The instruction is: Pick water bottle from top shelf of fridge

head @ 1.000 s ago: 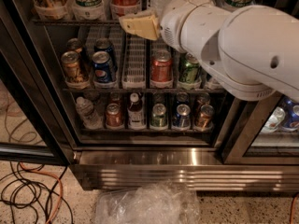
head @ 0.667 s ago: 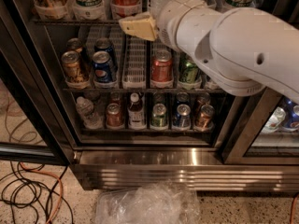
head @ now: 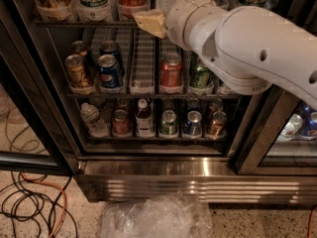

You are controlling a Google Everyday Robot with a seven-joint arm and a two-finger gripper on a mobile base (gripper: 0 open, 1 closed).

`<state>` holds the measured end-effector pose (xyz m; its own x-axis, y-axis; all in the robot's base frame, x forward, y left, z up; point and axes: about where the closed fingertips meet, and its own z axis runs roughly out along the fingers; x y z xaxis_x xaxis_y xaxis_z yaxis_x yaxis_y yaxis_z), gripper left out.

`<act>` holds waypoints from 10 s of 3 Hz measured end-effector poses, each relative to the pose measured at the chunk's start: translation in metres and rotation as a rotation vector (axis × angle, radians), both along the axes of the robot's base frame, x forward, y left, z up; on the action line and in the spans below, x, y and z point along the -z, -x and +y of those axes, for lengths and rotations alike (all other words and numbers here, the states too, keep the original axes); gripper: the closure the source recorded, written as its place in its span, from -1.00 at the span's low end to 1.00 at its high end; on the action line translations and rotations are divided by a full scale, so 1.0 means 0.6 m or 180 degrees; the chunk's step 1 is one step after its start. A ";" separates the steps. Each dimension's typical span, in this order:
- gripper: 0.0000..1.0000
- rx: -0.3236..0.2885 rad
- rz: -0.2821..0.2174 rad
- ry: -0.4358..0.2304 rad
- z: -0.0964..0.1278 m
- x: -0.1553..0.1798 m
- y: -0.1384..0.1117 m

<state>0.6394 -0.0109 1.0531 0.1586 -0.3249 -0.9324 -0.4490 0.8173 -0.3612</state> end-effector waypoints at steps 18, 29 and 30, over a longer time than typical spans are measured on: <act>1.00 0.0370 -0.0109 -0.0361 -0.022 -0.066 -0.061; 1.00 0.0640 -0.0467 -0.0794 -0.116 -0.125 -0.095; 1.00 0.0609 -0.0317 -0.0769 -0.121 -0.117 -0.085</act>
Offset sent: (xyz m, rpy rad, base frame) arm 0.0144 -0.0114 0.0023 0.0423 -0.0063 -0.0782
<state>0.6903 -0.0834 1.1236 0.2105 -0.1288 -0.9691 -0.2512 0.9509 -0.1809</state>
